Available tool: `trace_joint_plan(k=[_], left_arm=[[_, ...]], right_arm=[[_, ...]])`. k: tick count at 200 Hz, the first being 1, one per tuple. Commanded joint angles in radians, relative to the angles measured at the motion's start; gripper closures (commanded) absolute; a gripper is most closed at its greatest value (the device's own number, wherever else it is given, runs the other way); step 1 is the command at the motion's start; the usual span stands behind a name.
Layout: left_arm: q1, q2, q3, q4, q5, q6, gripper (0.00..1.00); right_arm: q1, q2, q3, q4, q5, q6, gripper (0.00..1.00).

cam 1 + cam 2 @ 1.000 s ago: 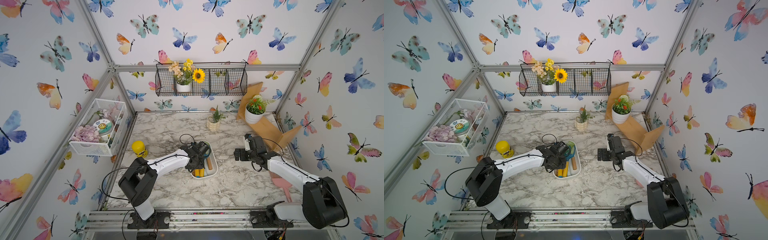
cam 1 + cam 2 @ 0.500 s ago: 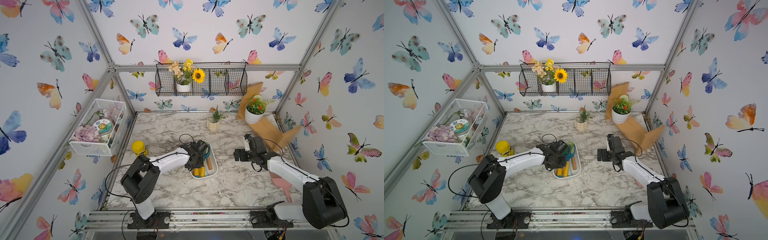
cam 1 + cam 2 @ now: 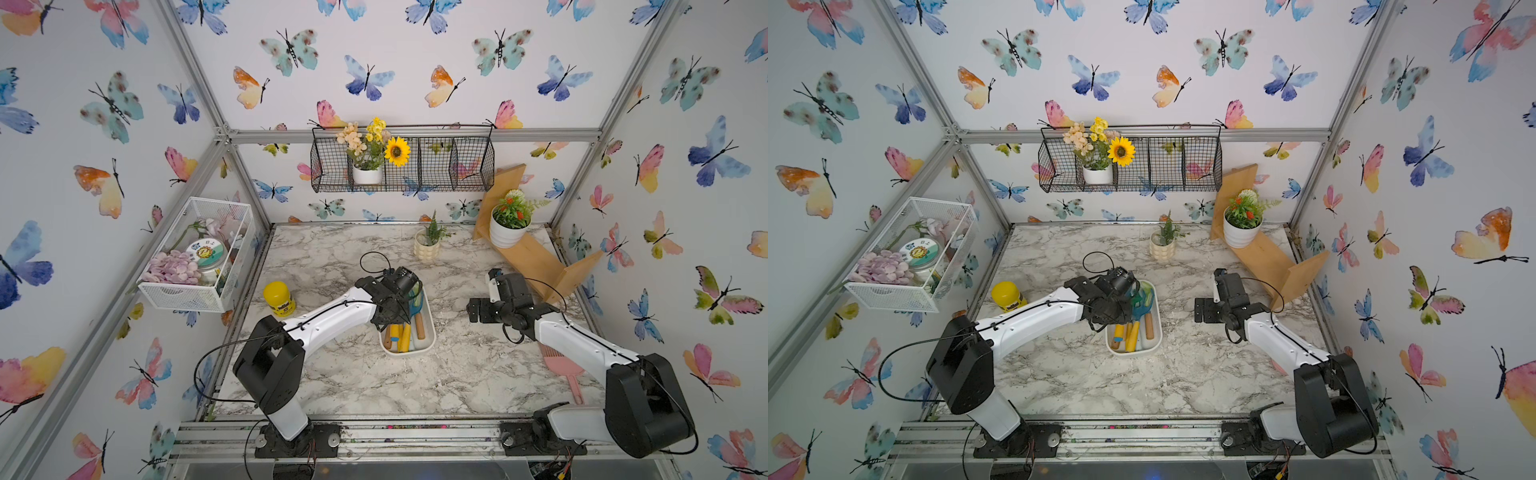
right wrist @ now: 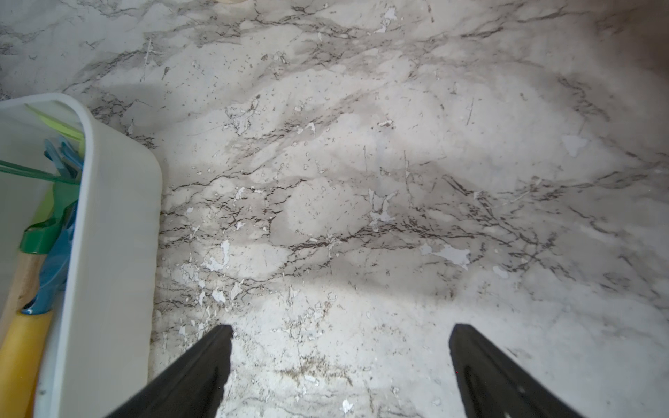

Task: Take the hand rake out of the storage box
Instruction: Pick up the rake from the storage box, then place the rake at the center of the board.

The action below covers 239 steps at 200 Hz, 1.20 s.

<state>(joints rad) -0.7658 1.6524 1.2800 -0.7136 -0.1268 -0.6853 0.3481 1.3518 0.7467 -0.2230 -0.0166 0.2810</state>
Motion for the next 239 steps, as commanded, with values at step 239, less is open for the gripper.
trace_joint_plan(k=[239], left_arm=[[0.25,0.131,-0.202,0.167,-0.036,0.287,0.82]], right_arm=[[0.005,0.04,0.069,-0.039,-0.059,-0.003,0.02]])
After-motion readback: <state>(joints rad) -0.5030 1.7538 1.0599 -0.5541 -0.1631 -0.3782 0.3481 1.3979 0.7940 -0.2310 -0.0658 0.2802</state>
